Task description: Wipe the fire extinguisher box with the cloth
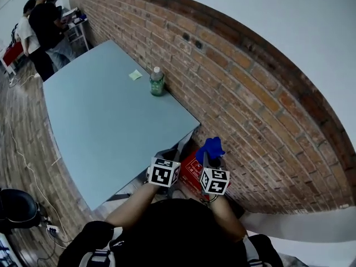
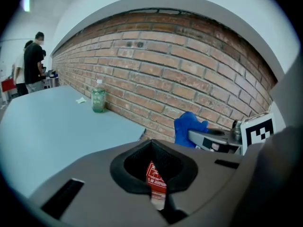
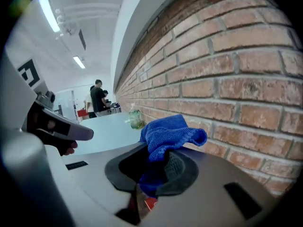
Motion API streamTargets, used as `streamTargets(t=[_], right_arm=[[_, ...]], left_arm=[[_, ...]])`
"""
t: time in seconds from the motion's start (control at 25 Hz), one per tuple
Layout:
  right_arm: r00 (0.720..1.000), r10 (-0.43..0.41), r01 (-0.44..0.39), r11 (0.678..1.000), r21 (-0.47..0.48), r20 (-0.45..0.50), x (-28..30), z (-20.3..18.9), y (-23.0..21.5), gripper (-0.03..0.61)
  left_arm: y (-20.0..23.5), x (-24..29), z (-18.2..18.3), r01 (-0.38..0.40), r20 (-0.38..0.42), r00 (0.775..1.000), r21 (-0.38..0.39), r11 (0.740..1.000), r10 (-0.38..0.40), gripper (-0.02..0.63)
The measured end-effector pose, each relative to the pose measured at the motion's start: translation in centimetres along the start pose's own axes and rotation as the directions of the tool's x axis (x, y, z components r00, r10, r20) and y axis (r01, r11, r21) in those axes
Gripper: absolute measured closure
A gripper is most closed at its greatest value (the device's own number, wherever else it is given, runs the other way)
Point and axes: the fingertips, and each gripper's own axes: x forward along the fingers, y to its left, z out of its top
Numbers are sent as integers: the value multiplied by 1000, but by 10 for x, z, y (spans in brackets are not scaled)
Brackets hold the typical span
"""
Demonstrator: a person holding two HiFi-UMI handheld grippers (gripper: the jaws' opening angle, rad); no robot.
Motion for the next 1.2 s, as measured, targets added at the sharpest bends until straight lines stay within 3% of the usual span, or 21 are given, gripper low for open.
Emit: streamTargets(t=[0.24, 0.44, 0.96, 1.2], right_arm=[[991, -76, 76, 997, 4, 109, -37, 54, -15, 526], [976, 3, -12, 999, 41, 217, -62, 72, -14, 526], [984, 33, -48, 996, 78, 176, -105, 33, -29, 526], [988, 22, -35, 996, 81, 153, -128, 9, -34, 526]], left_arm=[[-32, -12, 28, 29, 67, 997, 14, 999, -30, 609], [-50, -18, 33, 53, 100, 993, 30, 998, -56, 609], [-93, -27, 5, 71, 99, 992, 64, 995, -77, 609], [-108, -34, -16, 42, 77, 996, 140, 989, -53, 609]])
